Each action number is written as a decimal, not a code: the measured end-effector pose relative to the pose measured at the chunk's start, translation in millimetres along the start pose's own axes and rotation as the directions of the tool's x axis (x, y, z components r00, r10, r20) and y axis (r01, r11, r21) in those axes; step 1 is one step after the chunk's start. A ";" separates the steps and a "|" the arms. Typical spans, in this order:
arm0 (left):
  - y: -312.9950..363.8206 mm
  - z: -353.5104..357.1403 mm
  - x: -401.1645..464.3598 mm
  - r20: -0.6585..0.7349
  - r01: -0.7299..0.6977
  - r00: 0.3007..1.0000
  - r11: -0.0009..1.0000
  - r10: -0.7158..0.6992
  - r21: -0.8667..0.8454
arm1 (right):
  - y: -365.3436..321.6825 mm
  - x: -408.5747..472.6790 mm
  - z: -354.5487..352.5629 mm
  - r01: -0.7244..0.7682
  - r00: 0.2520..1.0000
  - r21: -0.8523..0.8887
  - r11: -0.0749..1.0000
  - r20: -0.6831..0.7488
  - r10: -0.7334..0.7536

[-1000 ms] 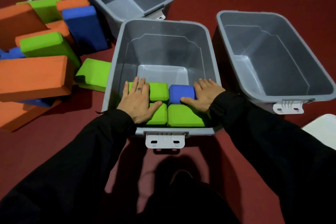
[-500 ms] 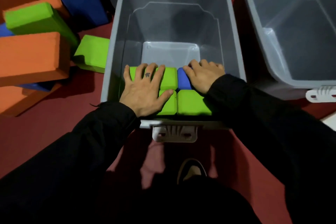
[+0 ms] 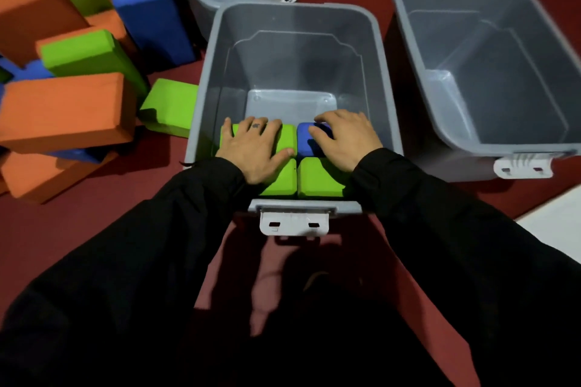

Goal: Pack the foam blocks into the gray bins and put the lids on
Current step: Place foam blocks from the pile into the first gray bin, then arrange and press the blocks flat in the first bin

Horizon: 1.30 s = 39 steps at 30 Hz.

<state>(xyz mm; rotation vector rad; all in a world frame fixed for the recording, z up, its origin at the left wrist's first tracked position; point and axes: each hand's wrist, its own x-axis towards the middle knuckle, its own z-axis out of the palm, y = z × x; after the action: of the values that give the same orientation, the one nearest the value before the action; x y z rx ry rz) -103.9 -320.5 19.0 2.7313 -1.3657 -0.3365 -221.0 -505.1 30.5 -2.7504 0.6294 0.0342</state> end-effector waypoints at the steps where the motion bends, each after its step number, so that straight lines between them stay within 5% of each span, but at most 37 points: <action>1: -1.2 -2.2 -2.9 -0.001 0.008 1.000 1.000 -0.008 -0.009 | -2.9 -2.3 -6.0 0.016 1.000 0.010 1.000 -0.005 -0.016; 12: -69.0 -63.2 -59.6 -0.245 -0.099 0.965 0.995 0.088 -0.032 | -83.1 -2.9 -26.7 0.130 0.991 0.034 0.991 -0.030 -0.129; 21: -216.1 -84.3 -105.0 -0.188 0.175 0.962 0.975 -0.198 -0.134 | -233.4 56.1 0.5 0.364 0.929 0.057 0.930 0.046 -0.367; 25: -277.0 -70.6 -109.2 -0.181 0.331 0.897 0.884 -0.404 -0.331 | -291.0 85.2 26.6 0.356 0.922 0.080 0.931 0.133 -0.364; 29: -319.4 -43.9 -120.0 -0.112 0.475 0.782 0.703 -0.613 -0.529 | -337.0 120.0 60.5 0.219 0.929 0.180 0.959 0.262 -0.261; 32: -337.8 -24.8 -140.3 -0.014 0.542 0.742 0.612 -0.670 -0.576 | -357.9 135.8 89.6 -0.110 0.932 0.385 0.916 0.360 -0.039; 35: -348.9 -10.0 -152.7 0.082 0.577 0.699 0.493 -0.710 -0.651 | -371.1 148.6 125.2 -0.448 0.862 0.564 0.694 0.480 0.166; 39: -349.7 2.4 -153.6 0.166 0.579 0.679 0.383 -0.715 -0.720 | -390.2 148.1 163.5 -0.634 0.773 0.728 0.261 0.600 0.205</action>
<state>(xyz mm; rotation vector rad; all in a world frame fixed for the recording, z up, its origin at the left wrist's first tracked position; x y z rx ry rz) 79.7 12.8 -13.7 2.3151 0.0667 -0.5196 87.3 -183.7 -21.0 -1.3238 0.9113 0.2754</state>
